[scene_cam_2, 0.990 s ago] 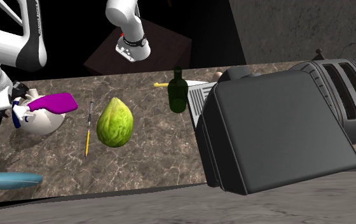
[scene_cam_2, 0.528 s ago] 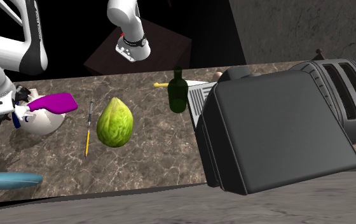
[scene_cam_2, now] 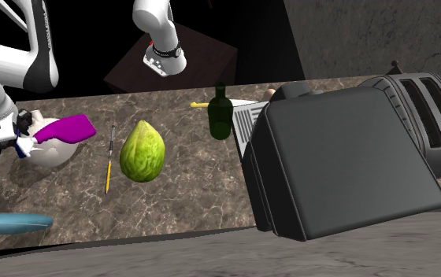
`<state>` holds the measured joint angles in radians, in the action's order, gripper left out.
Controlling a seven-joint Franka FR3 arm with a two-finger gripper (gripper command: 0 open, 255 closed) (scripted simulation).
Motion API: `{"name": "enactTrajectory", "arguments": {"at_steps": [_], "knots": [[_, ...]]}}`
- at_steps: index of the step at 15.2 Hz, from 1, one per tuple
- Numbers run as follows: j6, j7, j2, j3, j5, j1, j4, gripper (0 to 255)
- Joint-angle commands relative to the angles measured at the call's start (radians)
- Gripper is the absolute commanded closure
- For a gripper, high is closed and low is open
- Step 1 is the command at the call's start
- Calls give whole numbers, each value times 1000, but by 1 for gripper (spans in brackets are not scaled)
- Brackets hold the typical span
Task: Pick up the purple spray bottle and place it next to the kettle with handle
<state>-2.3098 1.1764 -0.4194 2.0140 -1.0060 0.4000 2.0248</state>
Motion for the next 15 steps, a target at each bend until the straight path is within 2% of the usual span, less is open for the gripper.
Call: {"name": "enactTrajectory", "arguments": {"at_steps": [1,6,7,15], "knots": [[32,1,-3,5,1,-1,7,255],[29,9,13,-10,16,-19,17,255],[31,1,-3,7,1,0,7,255],[71,86,62,-78,107,-72,-19,255]]}}
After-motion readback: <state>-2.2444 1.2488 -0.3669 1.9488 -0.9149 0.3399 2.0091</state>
